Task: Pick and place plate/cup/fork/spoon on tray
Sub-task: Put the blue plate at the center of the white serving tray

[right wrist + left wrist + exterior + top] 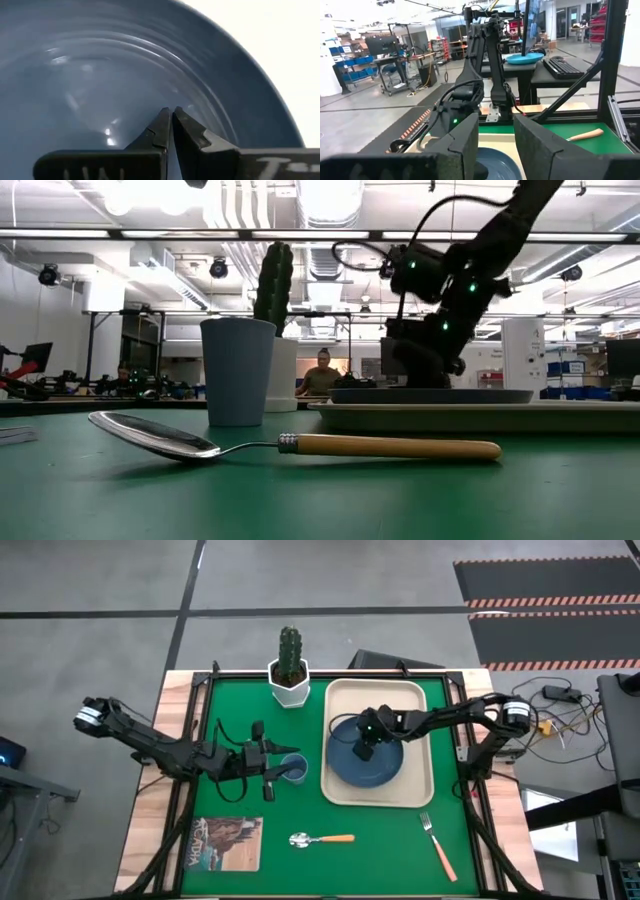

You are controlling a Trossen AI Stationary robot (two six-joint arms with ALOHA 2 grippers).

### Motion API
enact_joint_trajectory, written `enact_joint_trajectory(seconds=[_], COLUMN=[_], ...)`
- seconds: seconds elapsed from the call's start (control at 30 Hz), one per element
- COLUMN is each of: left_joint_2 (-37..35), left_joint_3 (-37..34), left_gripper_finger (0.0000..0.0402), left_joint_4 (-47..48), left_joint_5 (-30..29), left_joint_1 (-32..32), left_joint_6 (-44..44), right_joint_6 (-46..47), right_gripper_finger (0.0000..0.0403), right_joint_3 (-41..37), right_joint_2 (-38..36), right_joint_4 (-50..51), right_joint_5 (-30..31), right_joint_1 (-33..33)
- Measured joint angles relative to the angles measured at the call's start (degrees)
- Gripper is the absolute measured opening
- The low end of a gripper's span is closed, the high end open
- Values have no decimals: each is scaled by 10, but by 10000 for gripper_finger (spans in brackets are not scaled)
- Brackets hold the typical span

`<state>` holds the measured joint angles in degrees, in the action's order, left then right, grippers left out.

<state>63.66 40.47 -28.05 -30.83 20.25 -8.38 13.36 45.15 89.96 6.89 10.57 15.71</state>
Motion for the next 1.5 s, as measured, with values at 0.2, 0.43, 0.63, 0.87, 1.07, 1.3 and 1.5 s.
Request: enact_joint_trajectory(seconds=[0.2,0.43,0.63,0.87,1.07,1.3,1.5], left_joint_2=[0,0,0,0,0,0,0], left_joint_3=[0,0,0,0,0,0,0], left_gripper_finger=[106,106,106,106,106,106,106], left_joint_4=[0,-1,-2,0,0,0,0], left_joint_5=[0,0,0,0,0,0,1], left_joint_1=[0,0,0,0,0,0,0], left_joint_6=[-15,-15,-15,-14,-10,-10,-10], right_joint_6=[-21,-72,-95,-74,-46,-21,-14], right_gripper_finger=[11,11,11,11,11,11,11], right_joint_3=[6,7,48,90,109,53,-14], right_joint_2=[25,45,68,27,-32,-47,-6], right_joint_4=[-41,-111,-110,-1,131,94,-42], right_joint_5=[1,2,-13,-62,-85,-99,-89], right_joint_1=[27,77,118,90,35,-10,-9])
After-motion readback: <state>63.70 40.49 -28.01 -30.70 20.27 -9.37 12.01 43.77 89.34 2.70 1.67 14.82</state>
